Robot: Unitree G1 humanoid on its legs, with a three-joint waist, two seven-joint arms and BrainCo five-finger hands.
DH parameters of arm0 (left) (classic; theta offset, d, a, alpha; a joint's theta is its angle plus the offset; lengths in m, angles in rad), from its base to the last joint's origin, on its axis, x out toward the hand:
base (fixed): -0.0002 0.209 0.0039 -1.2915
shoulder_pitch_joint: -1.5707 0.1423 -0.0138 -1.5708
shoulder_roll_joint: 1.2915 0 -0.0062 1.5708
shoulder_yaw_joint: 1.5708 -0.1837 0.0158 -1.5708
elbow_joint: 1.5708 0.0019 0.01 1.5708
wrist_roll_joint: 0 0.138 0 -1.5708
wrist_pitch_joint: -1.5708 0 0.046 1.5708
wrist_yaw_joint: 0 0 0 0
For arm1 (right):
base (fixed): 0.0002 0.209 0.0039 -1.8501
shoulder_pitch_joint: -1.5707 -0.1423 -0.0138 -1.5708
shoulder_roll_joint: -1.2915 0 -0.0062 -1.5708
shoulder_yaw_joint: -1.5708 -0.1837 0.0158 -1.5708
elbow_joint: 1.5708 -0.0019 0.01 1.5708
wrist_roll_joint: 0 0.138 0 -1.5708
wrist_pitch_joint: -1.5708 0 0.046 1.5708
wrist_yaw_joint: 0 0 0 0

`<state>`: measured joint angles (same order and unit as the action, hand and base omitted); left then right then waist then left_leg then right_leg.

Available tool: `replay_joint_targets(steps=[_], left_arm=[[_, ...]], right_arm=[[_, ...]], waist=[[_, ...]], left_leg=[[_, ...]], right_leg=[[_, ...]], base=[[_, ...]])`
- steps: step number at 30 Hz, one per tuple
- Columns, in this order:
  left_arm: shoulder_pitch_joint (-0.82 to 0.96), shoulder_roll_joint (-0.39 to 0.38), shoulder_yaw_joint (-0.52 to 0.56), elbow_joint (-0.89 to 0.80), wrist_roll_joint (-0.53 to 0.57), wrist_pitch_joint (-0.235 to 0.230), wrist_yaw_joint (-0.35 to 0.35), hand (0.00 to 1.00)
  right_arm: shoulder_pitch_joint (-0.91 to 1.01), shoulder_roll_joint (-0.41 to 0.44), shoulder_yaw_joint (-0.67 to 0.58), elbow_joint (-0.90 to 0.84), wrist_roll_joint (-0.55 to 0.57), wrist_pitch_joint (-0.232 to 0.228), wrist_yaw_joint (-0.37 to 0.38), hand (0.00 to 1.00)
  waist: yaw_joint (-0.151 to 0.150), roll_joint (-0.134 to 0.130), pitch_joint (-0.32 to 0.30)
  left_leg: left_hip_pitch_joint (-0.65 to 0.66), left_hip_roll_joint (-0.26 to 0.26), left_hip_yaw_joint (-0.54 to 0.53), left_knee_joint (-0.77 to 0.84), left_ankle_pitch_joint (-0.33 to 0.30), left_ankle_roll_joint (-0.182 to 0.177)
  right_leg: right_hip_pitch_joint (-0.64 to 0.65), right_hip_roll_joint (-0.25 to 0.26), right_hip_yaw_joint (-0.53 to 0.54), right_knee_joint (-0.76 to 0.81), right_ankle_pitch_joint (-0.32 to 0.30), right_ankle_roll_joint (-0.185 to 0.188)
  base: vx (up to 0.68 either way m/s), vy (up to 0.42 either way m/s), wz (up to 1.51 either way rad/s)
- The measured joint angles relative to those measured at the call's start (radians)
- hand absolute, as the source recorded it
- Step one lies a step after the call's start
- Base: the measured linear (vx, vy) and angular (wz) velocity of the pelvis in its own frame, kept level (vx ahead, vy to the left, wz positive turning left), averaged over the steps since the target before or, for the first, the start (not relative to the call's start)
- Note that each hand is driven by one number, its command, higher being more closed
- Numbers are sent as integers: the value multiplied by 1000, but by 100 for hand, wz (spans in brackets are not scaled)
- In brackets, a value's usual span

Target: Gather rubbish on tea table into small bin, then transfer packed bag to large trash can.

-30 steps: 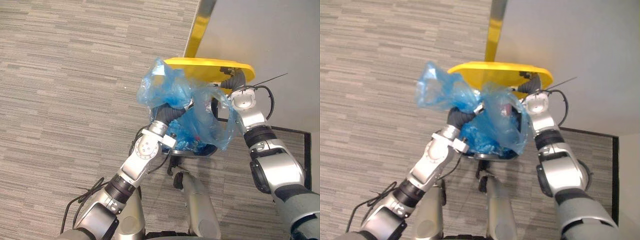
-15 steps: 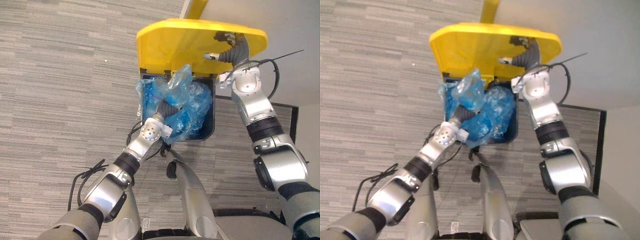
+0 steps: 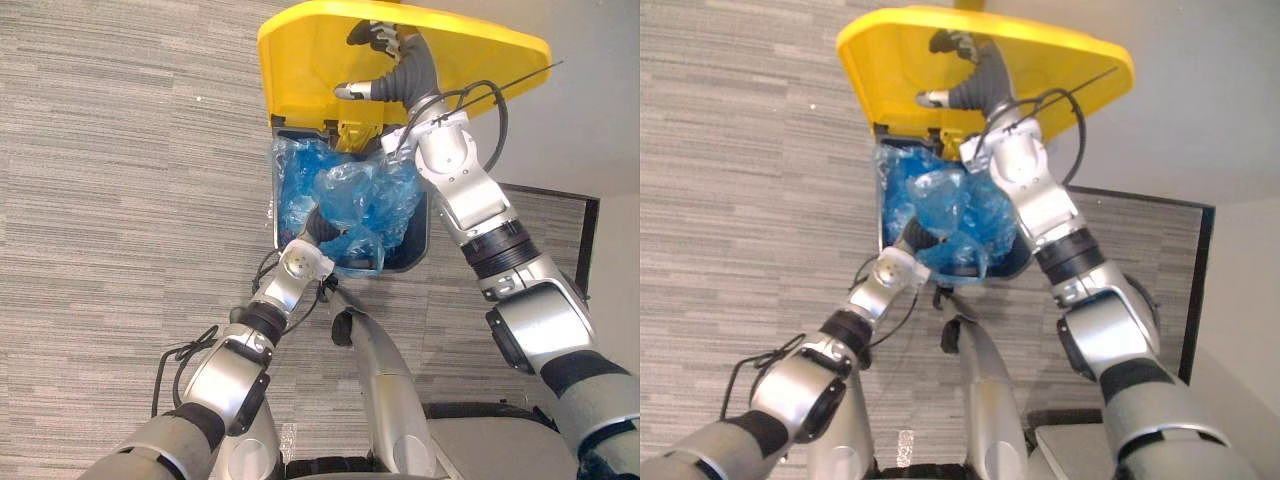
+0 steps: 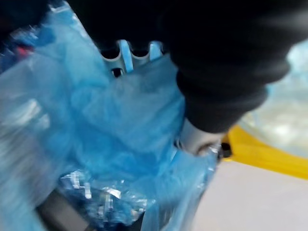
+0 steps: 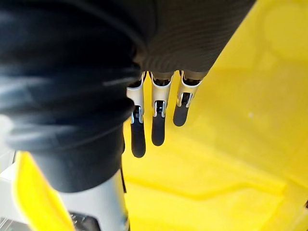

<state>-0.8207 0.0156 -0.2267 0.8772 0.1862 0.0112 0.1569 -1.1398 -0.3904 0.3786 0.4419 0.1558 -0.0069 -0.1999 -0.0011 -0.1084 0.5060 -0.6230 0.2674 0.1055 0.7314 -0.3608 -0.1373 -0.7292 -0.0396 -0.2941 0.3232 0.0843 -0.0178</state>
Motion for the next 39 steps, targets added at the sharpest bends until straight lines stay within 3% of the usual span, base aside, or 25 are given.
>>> replay_joint_targets(steps=[7,14,18,20,23,25,29,32,34,35,36,38,39], left_arm=[[69,9,32,-59,-3,1,17,0],[276,111,32,-261,-168,-39,16,0],[445,161,50,-300,-214,-53,-10,0],[561,183,56,-297,-232,-55,-46,0],[670,197,91,-223,-233,-61,-99,0],[701,202,118,-134,-228,-64,-115,0],[750,188,204,72,-186,-43,-120,0],[774,169,249,118,-169,-39,-118,0],[774,172,251,122,-166,-35,-117,0],[779,168,264,123,-164,-32,-116,0],[791,166,286,128,-159,-19,-106,0],[793,167,289,125,-156,-14,-95,0],[810,170,295,121,-148,-12,-90,0]], right_arm=[[59,19,26,1,-37,16,29,0],[272,29,-105,0,-86,12,36,0],[403,17,-170,14,-120,13,43,0],[467,16,-183,62,-157,13,48,0],[545,23,-188,122,-184,16,69,0],[579,39,-191,134,-199,16,77,0],[669,126,-221,134,-236,15,87,0],[802,198,-222,124,-246,11,95,0],[890,227,-230,125,-272,11,103,0],[956,254,-251,127,-277,12,103,0],[1024,298,-290,181,-316,12,103,0],[1072,325,-328,239,-333,13,103,0],[1131,348,-375,310,-356,15,101,0]], waist=[[8,4,-5],[50,12,-11],[59,43,-38],[59,64,-87],[64,91,-107],[67,95,-121],[73,91,-124],[65,89,-134],[58,73,-151],[58,74,-171],[40,62,-185],[36,50,-201],[37,32,-235]], left_leg=[[76,-16,2,-24,2,4],[182,-51,-4,-101,31,8],[244,-64,-14,-130,35,10],[265,-77,-17,-139,33,15],[341,-85,-22,-157,29,22],[364,-86,-18,-158,26,26],[425,-88,22,-154,20,32],[450,-87,53,-121,5,31],[452,-91,61,-127,14,34],[455,-73,85,-169,41,39],[490,-72,96,-216,78,28],[516,-70,100,-245,88,24],[513,-70,98,-249,87,14]], right_leg=[[72,-15,-1,2,-12,1],[155,-38,-7,3,-35,2],[210,-51,-15,10,-56,15],[222,-65,-13,28,-74,25],[293,-72,-14,32,-95,39],[311,-72,-11,33,-102,48],[341,-70,25,46,-103,52],[349,-73,48,69,-100,58],[346,-77,58,46,-87,95],[332,-86,47,71,-121,109],[275,-124,69,385,-180,29],[290,-147,106,557,-216,37],[352,-170,165,628,-246,60]], base=[[-41,-6,6],[-30,-24,12],[13,1,14],[32,29,11],[29,32,11],[-3,13,-5],[-31,41,-25],[-83,58,-31],[-109,31,-20],[-153,-32,-27],[-116,-62,-25],[-33,-107,-11],[-31,-184,-13]])
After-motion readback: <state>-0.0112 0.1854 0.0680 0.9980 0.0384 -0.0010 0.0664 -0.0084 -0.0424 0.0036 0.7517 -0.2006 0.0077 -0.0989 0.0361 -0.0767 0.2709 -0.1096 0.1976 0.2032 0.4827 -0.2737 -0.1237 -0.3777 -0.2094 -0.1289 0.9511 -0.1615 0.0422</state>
